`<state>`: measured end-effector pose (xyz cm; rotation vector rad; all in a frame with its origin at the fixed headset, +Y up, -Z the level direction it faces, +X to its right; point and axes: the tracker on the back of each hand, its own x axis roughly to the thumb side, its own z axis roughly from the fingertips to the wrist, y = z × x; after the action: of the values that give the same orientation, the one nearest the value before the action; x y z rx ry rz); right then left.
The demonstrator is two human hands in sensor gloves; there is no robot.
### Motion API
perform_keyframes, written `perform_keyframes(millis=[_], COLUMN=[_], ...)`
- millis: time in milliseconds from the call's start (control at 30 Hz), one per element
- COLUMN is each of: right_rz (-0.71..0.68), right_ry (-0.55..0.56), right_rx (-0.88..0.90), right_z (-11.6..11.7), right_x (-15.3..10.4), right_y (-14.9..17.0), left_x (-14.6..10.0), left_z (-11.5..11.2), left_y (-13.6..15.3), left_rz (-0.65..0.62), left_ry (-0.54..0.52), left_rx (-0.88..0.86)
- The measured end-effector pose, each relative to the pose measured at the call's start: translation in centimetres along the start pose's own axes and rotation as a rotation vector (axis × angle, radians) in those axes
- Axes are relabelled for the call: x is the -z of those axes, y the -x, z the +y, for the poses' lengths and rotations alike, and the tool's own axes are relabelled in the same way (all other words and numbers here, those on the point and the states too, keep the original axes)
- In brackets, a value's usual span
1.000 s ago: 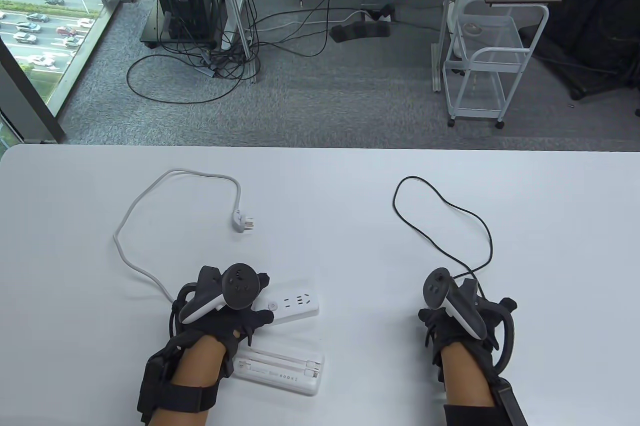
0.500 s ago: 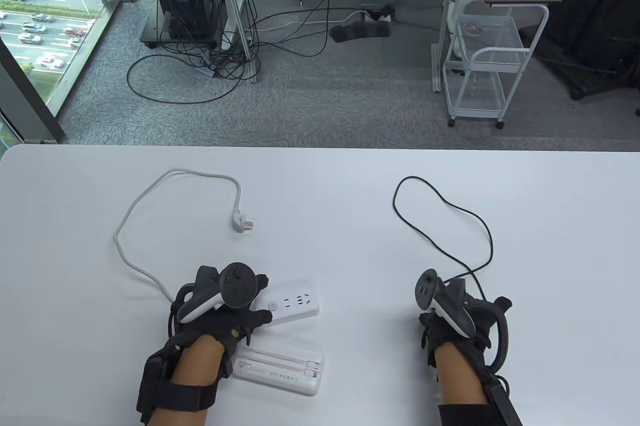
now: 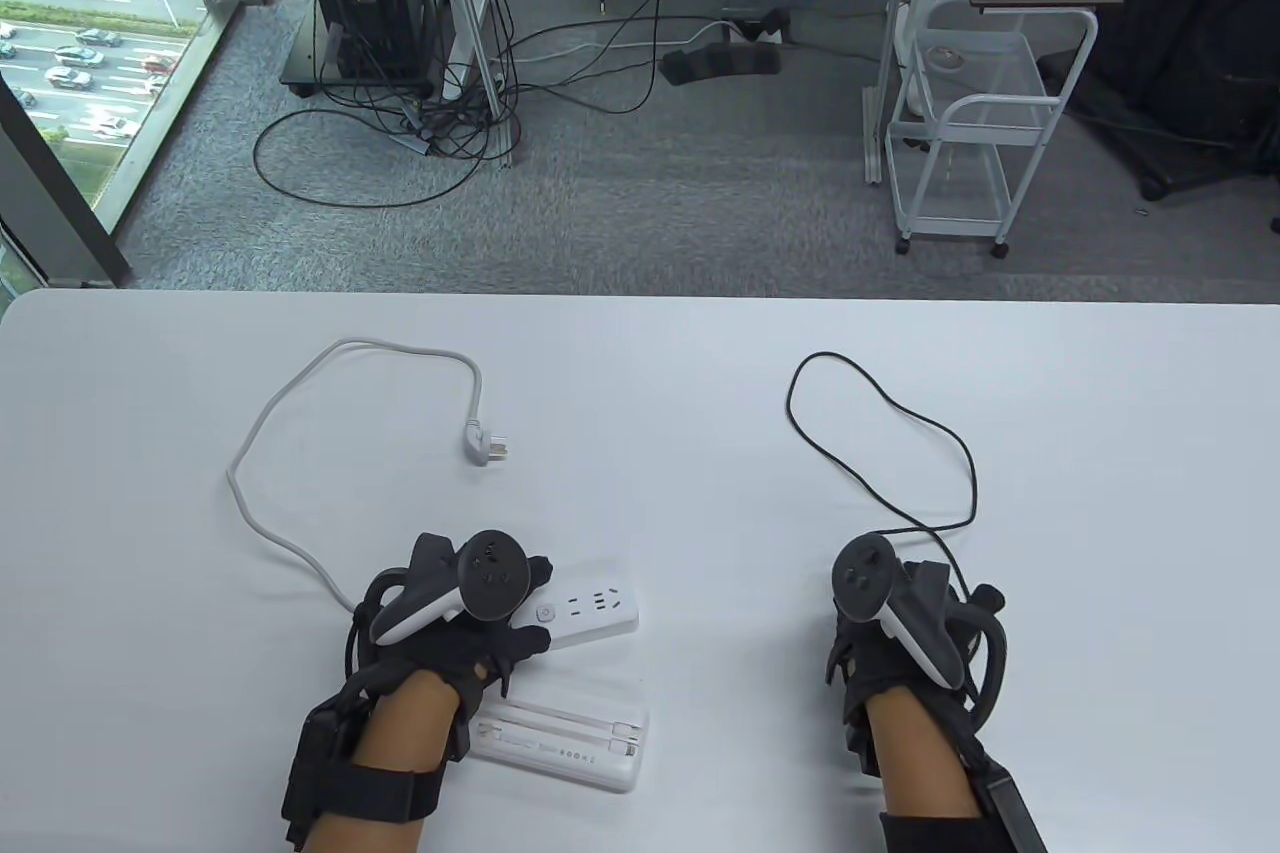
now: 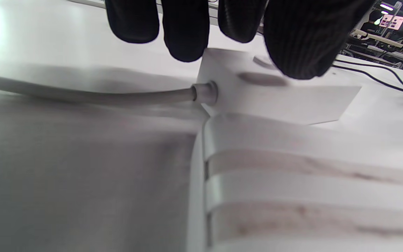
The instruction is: Charge the battery pack
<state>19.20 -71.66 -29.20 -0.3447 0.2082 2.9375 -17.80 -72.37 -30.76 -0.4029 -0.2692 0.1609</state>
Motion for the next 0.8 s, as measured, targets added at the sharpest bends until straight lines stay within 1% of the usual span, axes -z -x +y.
perform_keyframes(millis=[100,267,400,500,567,700,767,800], right_rz=[0.004,-0.052,-0.118,-0.160,-0.196,-0.261,-0.299,-0.341], right_ry=[0.012,-0.021,-0.032,-0.038,-0.063,-0.091,-0.107,-0.130], right_rx=[0.047,0.237,0.223,0.261,0.281,0.246,0.264,0.295], right_z=[-0.3,-0.6,-0.9,-1.0,-0.9,-1.1,-1.2,-1.3], right_x=[-0.2,-0.6,-0.9,-1.0,-1.0,-1.1,-1.1,-1.1], right_y=[0.3,-0.2,-1.7,-2.9,-3.7,-5.3,-6.1,-6.6], left_x=[0.1,0.4,0.5,0.5,0.5,0.6,0.6,0.6], left_z=[-0.1,-0.3,-0.4,-0.4,-0.4,-0.4,-0.4,-0.4], left_y=[-0.1,-0.3,-0.3,-0.3,-0.3,-0.3,-0.3,-0.3], left_rz=[-0.005,-0.002,-0.014,-0.015,-0.014,-0.013,-0.012,-0.012], left_ry=[0.009,0.021,0.016,0.018,0.019,0.023,0.024,0.025], left_rx=[0.002,0.012,0.002,0.000,0.000,-0.011,-0.015,-0.018])
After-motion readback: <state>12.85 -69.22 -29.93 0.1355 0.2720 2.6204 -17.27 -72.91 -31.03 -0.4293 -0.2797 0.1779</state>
